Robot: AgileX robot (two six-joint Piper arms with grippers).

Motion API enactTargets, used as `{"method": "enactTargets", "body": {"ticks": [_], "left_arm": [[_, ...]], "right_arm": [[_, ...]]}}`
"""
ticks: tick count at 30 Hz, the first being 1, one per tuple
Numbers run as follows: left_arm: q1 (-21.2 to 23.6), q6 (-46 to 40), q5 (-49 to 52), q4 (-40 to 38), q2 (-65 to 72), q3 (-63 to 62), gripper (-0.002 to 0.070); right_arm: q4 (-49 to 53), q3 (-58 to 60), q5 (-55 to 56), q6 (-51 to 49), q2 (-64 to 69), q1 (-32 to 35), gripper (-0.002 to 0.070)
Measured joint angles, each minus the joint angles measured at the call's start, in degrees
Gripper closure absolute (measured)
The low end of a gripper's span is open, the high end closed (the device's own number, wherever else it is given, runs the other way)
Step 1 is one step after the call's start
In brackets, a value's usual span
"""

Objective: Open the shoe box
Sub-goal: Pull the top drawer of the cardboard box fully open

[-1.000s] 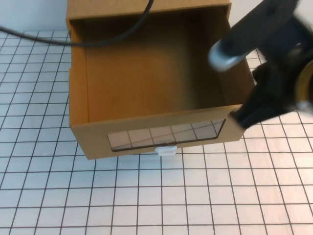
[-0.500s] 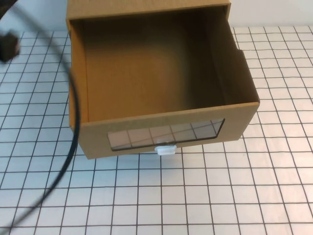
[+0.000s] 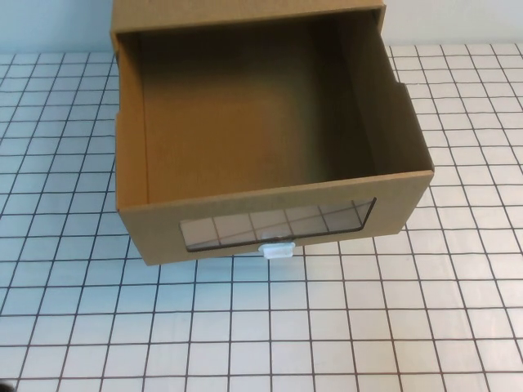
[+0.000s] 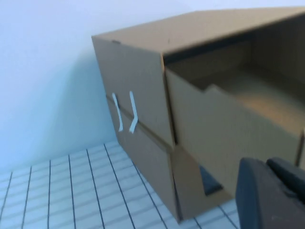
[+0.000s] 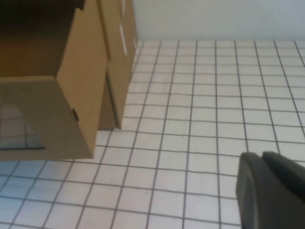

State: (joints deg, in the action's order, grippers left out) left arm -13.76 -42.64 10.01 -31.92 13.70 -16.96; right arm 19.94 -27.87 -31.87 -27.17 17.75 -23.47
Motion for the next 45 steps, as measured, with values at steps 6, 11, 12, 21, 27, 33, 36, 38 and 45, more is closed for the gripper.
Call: {"method": "enactTargets", "body": {"ticks": [6,11,12,21,27,33,36,38,45], "left_arm": [[0.0,0.73,-3.79,-6.7,-8.4,11.53,0.0677],[0.0,0.73,-7.79,-8.62,-8.72,18.19,0.0677],[0.0,0.49,-7.9,-8.92,-8.72,18.39,0.0677],[0.0,0.4,-7.67,-9.62,-8.72,18.48,0.0677],[0.0,0.36,-7.67,-9.62,-8.72,18.48,0.0677],[0.0,0.27,-7.67,-9.62,-8.72,18.48,0.0677],[0.0,0.27,-7.67,-9.62,-8.72,18.48,0.0677],[0.0,0.27,-7.67,-9.62,-8.72,18.48,0.0677],[0.0,0.27,-7.67,-9.62,-8.72,18.48,0.0677]], "right_arm": [[0.44,12.2,11.14,-4.8,-9.09,0.0,0.0689],[0.98,14.79,16.35,-7.13,-10.1,0.1,0.0689],[0.98,14.93,16.73,-7.26,-10.1,0.1,0.0689],[0.98,15.44,16.67,-7.5,-10.1,0.1,0.0689],[0.98,15.57,15.89,-7.5,-10.1,0.1,0.0689],[1.13,15.69,15.76,-7.5,-10.1,0.1,0.0689],[5.26,15.81,15.67,-7.5,-10.1,0.1,0.0689],[7.4,16.4,15.77,-7.5,-10.1,0.24,0.0689],[9.13,22.21,21.58,-7.5,-10.95,14.49,0.069]]}}
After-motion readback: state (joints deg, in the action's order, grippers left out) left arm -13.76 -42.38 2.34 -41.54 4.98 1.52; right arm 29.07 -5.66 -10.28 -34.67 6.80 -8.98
